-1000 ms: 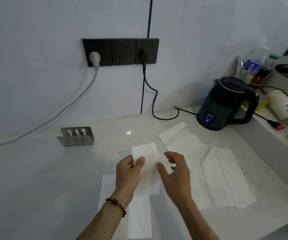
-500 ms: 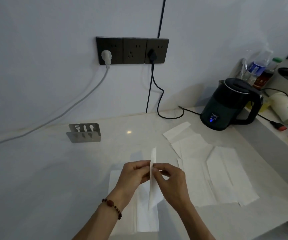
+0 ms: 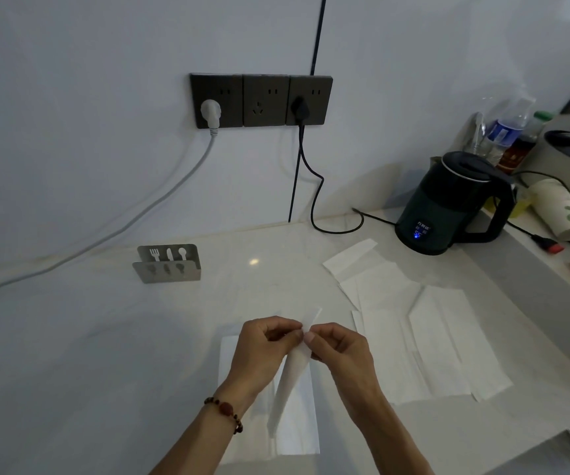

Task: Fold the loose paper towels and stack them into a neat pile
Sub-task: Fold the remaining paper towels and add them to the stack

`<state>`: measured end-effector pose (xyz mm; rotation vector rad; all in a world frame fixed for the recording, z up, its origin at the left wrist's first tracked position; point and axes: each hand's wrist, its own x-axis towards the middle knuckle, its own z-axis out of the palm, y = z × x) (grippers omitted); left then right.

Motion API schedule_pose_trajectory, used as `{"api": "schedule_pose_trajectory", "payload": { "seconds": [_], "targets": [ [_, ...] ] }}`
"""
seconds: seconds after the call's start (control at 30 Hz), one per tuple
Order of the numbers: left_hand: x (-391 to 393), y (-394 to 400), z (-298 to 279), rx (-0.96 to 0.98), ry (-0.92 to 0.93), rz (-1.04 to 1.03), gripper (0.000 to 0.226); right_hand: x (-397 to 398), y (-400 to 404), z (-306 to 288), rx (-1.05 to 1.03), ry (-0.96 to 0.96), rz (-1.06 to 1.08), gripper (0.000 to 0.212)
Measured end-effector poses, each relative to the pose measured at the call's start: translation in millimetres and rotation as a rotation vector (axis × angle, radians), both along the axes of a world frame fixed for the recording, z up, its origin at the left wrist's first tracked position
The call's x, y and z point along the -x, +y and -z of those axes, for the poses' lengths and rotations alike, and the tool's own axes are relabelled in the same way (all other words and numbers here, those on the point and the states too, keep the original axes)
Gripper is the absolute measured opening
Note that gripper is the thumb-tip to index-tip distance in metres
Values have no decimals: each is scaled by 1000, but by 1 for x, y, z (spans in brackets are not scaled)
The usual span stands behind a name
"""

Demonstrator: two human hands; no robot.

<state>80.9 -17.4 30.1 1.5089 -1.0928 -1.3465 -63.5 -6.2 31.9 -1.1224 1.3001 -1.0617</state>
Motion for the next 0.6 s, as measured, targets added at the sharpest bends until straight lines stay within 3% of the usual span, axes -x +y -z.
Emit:
{"api": "schedule_pose_trajectory", "payload": {
  "seconds": [0.3,0.6],
  "targets": [
    [0,4,-1,6,42,7,16,0,3,1,-97,-148,-25,17],
    [1,10,-8,-17,190,174,27,1,2,1,-198,-199,19,23]
  ]
}}
